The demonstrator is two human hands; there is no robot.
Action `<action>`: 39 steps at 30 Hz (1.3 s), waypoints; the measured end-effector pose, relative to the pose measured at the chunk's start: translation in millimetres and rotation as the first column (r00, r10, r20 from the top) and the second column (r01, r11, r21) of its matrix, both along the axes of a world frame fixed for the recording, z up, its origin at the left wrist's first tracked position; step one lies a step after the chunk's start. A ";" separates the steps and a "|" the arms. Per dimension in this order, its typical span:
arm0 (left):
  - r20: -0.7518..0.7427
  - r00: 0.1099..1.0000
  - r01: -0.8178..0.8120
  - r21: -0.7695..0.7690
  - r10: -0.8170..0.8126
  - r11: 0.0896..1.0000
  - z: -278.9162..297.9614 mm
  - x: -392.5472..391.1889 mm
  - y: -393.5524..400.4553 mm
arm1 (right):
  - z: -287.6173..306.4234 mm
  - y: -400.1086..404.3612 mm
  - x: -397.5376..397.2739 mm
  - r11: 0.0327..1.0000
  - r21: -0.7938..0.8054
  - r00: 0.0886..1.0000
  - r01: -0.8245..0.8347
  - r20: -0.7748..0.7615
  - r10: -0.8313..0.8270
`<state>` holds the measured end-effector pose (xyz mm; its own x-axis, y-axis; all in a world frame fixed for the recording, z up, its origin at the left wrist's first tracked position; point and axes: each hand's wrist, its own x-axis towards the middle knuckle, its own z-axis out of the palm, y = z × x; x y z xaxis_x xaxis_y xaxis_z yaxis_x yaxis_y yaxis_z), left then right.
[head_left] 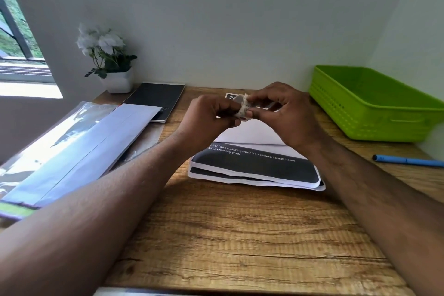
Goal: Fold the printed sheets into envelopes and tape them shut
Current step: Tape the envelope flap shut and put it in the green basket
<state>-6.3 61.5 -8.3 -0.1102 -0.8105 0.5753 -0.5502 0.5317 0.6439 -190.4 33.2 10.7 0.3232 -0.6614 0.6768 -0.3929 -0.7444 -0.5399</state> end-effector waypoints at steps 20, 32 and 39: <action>0.059 0.994 0.075 0.208 -0.089 0.975 5.2 -1.2 5.5 | 3.3 -0.7 -7.1 0.978 0.203 0.995 -0.049 -0.077 0.066; 0.115 0.988 0.083 0.167 -0.103 0.982 3.8 -0.1 3.0 | 2.7 -0.6 -7.9 0.994 0.099 0.999 -0.050 0.004 0.049; 0.113 0.986 0.100 0.182 -0.122 0.978 6.0 -1.6 7.3 | 3.1 2.5 -6.1 0.994 0.104 0.988 -0.024 -0.152 0.040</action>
<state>-8.0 68.8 -2.3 -0.2663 -0.8763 0.4015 -0.5749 0.4788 0.6635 -196.5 35.7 13.8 0.4400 -0.7117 0.5476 -0.4537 -0.7024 -0.5484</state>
